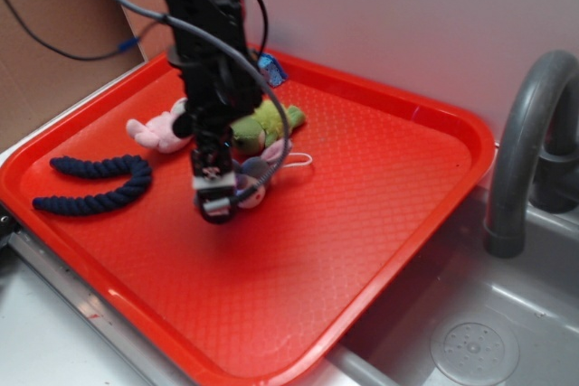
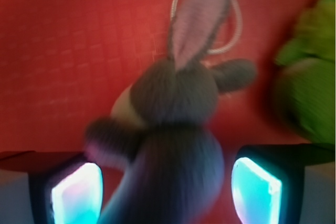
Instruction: Grab the gray animal.
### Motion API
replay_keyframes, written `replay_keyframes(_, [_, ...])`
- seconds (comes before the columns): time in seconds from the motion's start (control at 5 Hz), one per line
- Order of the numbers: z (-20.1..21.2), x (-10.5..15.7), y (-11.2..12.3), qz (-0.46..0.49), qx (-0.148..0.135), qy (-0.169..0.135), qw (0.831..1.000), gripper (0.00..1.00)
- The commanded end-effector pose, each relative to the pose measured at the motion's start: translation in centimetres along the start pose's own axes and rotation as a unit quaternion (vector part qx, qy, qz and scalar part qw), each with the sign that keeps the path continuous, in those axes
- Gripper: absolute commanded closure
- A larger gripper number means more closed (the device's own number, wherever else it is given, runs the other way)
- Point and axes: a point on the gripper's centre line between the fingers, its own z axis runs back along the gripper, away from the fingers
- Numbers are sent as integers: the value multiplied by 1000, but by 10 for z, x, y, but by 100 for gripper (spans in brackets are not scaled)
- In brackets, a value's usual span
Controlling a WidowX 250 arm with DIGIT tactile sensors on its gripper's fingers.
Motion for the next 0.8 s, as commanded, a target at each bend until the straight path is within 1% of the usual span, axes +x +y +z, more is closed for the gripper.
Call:
replay_keyframes(0.0, [8,6,-7,3,20,-21,1000,100])
replay_keyframes(0.2, [34,-9,1,33,35,-28,998,100])
replay_keyframes(0.4, [81,-42,15,130,37,-42,990,100])
replay_keyframes(0.6, [126,-76,22,210,10,-82,974,100])
